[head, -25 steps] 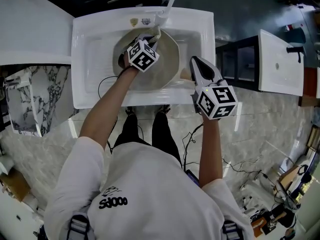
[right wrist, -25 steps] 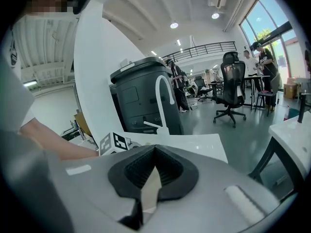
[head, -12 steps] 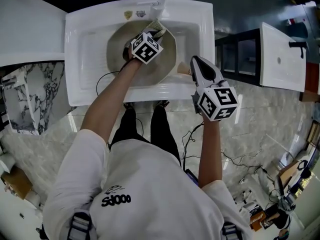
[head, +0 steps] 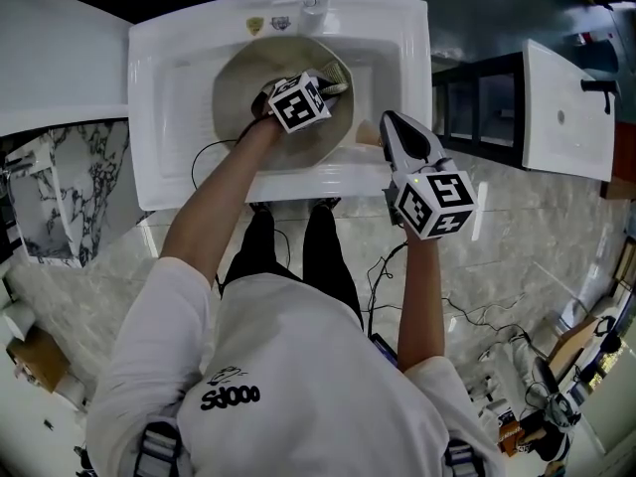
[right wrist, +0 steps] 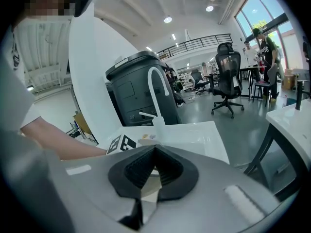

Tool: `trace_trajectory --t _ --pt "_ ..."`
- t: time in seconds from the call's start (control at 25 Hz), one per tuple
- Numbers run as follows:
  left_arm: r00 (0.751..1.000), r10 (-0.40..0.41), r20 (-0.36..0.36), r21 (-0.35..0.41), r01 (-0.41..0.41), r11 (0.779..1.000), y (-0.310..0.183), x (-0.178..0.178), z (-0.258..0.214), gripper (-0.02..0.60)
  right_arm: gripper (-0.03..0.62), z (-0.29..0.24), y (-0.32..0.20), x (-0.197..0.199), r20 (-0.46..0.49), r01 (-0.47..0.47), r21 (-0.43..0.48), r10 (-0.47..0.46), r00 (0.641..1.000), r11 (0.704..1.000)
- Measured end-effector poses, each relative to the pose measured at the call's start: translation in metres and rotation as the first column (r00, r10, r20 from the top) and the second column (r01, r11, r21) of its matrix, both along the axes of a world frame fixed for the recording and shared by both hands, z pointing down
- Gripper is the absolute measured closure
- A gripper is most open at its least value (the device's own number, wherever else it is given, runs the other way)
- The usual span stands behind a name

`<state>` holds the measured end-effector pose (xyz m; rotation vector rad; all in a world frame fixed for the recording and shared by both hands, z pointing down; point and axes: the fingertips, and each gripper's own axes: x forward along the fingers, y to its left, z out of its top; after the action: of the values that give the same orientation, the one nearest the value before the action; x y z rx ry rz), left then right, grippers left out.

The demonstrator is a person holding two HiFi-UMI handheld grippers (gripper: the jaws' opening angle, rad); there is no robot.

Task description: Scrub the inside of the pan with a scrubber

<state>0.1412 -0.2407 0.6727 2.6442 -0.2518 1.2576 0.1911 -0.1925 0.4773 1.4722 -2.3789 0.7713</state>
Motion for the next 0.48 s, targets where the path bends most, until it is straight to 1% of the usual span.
trace_trajectory --t 0.12,0.24,0.32,0.48 --pt "0.995 0.099 0.007 -0.041 -0.099 0.994 0.021 0.000 0.006 0.515 0.585 0.002 -0.001 -0.002 0.003 0.005 -0.003 -0.005 1.000 1.000" --pt "0.982 0.183 -0.045 -0.098 -0.187 0.977 0.036 0.001 0.004 0.515 0.585 0.005 -0.002 -0.005 0.001 0.007 -0.009 -0.007 1.000 1.000" --pt "0.969 0.232 -0.084 -0.159 -0.243 0.957 0.051 -0.001 -0.003 0.515 0.585 0.005 -0.002 -0.006 0.002 0.004 -0.008 -0.004 1.000 1.000" --pt "0.930 0.345 -0.128 -0.257 -0.367 0.894 0.084 -0.007 -0.010 0.515 0.585 0.001 -0.003 -0.006 0.006 0.001 -0.002 -0.001 1.000 1.000"
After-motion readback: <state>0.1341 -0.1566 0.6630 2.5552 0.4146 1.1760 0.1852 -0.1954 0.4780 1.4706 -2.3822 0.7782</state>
